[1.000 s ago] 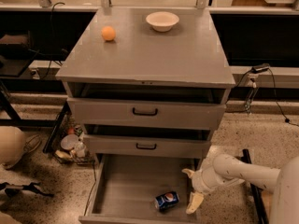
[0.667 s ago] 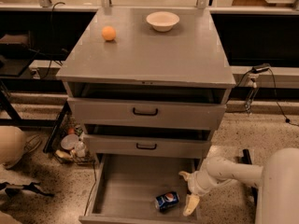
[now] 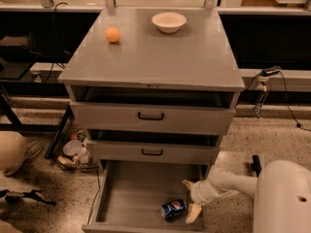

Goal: Pick pepsi can from bottom drawer and place on counter

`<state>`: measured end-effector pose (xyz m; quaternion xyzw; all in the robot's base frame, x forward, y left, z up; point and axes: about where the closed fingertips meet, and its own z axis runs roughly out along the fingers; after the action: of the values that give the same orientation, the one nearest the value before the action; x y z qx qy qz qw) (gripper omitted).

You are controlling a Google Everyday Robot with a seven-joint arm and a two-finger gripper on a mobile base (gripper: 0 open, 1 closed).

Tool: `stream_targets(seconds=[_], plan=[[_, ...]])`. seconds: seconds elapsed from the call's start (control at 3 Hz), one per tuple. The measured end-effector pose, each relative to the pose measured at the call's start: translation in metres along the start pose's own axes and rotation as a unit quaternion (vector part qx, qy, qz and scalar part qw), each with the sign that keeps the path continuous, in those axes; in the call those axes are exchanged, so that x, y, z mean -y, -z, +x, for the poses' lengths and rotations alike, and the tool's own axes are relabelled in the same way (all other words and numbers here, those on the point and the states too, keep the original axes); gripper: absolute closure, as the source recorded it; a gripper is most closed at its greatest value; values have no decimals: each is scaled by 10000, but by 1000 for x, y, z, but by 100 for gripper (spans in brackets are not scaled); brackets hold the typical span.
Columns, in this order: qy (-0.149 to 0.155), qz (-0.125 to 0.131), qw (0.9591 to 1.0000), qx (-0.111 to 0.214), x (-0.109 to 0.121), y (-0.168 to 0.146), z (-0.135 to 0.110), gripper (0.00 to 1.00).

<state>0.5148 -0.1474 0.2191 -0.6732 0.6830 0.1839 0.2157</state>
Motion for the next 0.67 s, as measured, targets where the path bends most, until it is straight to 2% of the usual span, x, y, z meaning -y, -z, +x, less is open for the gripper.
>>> stream_targets(seconds=[0.33, 0.67], plan=[[3, 7, 9999, 118, 8, -35, 12, 0], [-61, -110, 9995, 273, 11, -73, 22, 0]])
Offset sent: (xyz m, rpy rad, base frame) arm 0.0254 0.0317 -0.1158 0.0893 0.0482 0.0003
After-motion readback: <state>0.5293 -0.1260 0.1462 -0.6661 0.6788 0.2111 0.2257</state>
